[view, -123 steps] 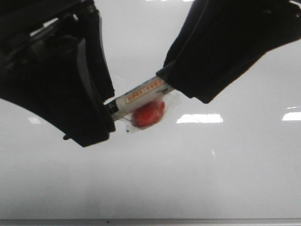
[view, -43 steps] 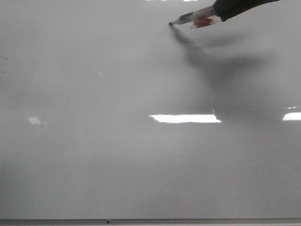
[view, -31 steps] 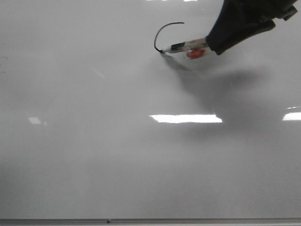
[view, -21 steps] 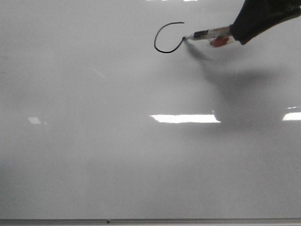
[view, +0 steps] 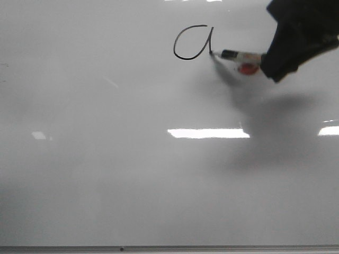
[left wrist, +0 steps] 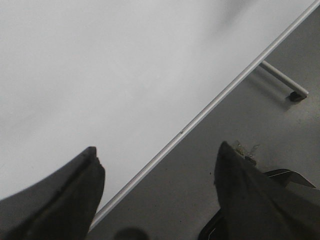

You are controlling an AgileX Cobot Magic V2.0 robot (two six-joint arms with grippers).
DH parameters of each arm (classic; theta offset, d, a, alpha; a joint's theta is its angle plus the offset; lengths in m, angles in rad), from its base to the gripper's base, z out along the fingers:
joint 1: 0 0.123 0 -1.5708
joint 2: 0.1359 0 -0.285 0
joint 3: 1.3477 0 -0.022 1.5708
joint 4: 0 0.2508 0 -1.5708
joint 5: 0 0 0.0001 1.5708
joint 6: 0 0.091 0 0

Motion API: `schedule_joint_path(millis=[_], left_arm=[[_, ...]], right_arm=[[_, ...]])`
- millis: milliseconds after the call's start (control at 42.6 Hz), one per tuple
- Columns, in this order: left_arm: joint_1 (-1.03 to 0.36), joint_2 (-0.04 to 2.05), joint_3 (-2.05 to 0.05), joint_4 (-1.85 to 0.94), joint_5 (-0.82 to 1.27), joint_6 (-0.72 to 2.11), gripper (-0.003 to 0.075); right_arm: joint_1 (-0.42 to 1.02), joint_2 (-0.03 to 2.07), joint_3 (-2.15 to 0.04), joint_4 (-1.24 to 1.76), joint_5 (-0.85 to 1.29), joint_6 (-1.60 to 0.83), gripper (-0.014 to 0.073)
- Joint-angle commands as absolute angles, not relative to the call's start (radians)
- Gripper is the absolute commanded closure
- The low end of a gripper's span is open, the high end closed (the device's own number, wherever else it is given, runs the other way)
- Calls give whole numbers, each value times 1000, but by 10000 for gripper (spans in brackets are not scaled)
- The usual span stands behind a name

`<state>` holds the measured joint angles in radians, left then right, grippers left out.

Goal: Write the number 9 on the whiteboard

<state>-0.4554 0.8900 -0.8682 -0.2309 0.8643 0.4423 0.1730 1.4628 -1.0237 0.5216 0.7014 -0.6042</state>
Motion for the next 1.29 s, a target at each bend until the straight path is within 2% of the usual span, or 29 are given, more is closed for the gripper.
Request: schedule_joint_path(millis=[0, 211, 399, 540, 774, 1033, 1267], left_arm=[[-454, 879, -897, -254, 800, 430, 258], [-454, 879, -897, -254, 780, 447, 258], [-467, 905, -899, -406, 802, 660, 258], [-528, 973, -947, -521, 890, 811, 255], [-700, 1113, -1054, -528, 925, 884, 256], [-846, 1269, -1135, -528, 914, 888, 257], [-873, 1350, -1150, -532, 861, 888, 260]], right_arm=[[195, 1450, -987, 530, 680, -632, 652], [214, 1391, -975, 533, 725, -653, 652], [261, 1237, -975, 537, 862, -782, 652], [360, 1144, -975, 537, 984, -873, 652], [497, 1095, -975, 537, 1108, -924, 652], [511, 1095, -975, 539, 1111, -924, 652], [511, 1095, -975, 539, 1107, -924, 652]])
